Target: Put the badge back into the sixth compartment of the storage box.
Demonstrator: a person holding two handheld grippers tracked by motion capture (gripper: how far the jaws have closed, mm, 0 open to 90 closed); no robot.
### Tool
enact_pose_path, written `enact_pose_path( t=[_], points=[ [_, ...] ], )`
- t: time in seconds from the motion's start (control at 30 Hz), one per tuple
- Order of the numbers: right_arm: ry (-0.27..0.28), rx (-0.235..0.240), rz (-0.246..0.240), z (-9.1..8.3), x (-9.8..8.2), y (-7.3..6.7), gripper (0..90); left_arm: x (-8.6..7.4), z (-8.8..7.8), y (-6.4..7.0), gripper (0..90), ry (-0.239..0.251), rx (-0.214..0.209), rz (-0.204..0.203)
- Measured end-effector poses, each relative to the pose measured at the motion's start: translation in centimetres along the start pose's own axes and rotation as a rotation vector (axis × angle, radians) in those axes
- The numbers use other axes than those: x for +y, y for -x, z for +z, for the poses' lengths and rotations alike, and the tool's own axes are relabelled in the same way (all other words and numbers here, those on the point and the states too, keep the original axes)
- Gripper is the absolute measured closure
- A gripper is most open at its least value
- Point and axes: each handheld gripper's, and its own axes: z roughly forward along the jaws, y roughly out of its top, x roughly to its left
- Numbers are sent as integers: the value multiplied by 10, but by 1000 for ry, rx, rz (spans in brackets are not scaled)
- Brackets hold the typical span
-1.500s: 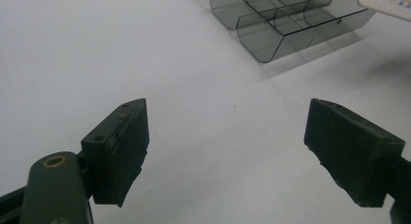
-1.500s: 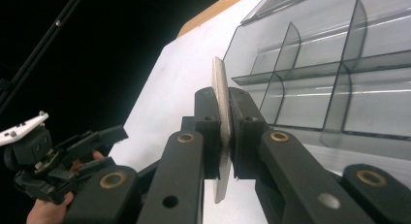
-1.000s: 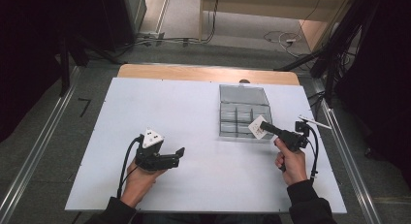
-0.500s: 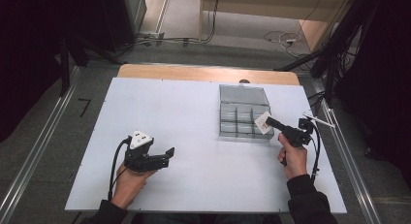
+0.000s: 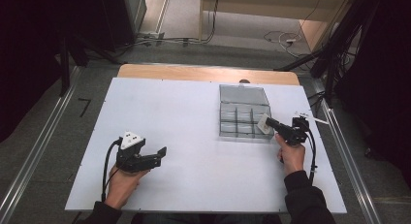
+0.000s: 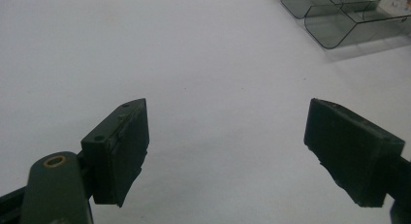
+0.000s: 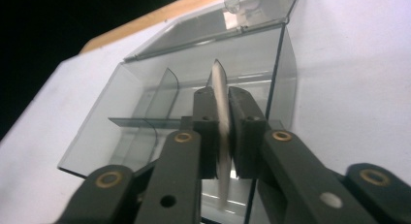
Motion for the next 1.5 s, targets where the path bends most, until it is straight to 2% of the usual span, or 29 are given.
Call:
enact_pose_path(
  t=[0.07, 0.2, 0.4, 0.53, 0.6, 1.03, 1.1, 1.33, 1.5],
  points=[
    [-9, 8, -16, -1, 0, -1, 645, 0, -1, -1, 170, 4, 1, -4],
    [14, 8, -54, -10, 1, -6, 504, -1, -2, -4, 170, 6, 9, -10],
    [42, -57, -94, -26, 0, -10, 359, -2, -6, -10, 170, 15, 27, -27],
    [41, -90, -103, -36, -5, -6, 288, -5, -11, -19, 170, 24, 60, -41],
    [44, -91, -92, -41, -7, -4, 274, -7, -12, -23, 169, 24, 78, -51],
    [11, -173, -150, -71, -25, 3, 222, -20, -25, -70, 159, 31, 227, -130],
    [-2, -190, -170, -76, -28, 5, 219, -23, -27, -75, 159, 29, 243, -136],
    [-14, -238, -190, -95, -39, 11, 202, -29, -33, -87, 151, 19, 283, -149],
    [-32, -276, -186, -108, -48, 18, 199, -34, -34, -94, 137, 14, 296, -164]
  ],
)
